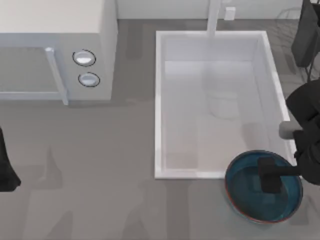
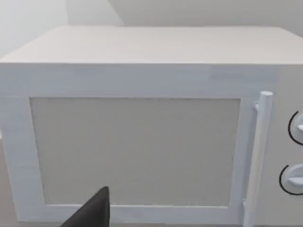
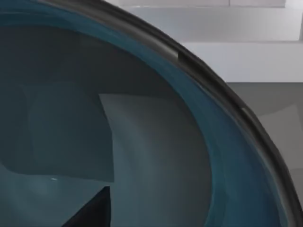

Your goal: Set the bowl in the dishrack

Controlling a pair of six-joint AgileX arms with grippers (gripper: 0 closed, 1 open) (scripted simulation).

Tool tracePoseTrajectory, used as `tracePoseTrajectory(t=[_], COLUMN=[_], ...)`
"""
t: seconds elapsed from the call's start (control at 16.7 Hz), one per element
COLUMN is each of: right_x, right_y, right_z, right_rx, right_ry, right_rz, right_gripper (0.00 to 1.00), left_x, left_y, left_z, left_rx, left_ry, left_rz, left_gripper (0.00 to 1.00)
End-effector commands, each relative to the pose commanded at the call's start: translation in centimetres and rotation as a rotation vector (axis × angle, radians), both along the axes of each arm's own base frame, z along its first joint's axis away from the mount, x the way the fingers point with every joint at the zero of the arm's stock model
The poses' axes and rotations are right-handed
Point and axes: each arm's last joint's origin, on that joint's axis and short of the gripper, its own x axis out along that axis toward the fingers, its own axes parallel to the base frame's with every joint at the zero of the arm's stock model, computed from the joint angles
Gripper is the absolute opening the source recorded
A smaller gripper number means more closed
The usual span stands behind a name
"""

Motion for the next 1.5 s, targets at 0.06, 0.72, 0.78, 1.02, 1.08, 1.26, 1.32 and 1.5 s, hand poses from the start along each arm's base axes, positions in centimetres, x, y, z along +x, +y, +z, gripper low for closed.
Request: tracePoseTrajectory(t=[0.06,0.72,0.78,1.02,1.08,1.26,1.32,1.5], right_x=[0.0,0.0,0.0,0.0,0.0,0.0,0.0,0.8], right_y=[0.0,0.0,0.0,0.0,0.0,0.0,0.1,0.5], right_z=[0.0,0.0,0.0,0.0,0.0,0.1,0.1,1.7], right_rx=[0.000,0.000,0.000,0.000,0.000,0.002,0.002,0.003], right_ry=[0.000,0.000,0.000,0.000,0.000,-0.001,-0.001,-0.003], right_rz=[0.000,0.000,0.000,0.000,0.000,0.000,0.000,0.007], right_gripper=[0.85,0.02,0.00,0.00,0.00,0.00,0.00,0.00], left_x=[0.0,0.0,0.0,0.0,0.0,0.0,0.0,0.0], left_y=[0.0,0.0,0.0,0.0,0.0,0.0,0.0,0.0], left_z=[0.0,0.0,0.0,0.0,0.0,0.0,0.0,0.0], left_rx=[0.000,0.000,0.000,0.000,0.000,0.000,0.000,0.000], left_ry=[0.000,0.000,0.000,0.000,0.000,0.000,0.000,0.000], left_rz=[0.000,0.000,0.000,0.000,0.000,0.000,0.000,0.000], left_gripper=[1.00,1.00,1.00,1.00,1.00,1.00,1.00,1.00])
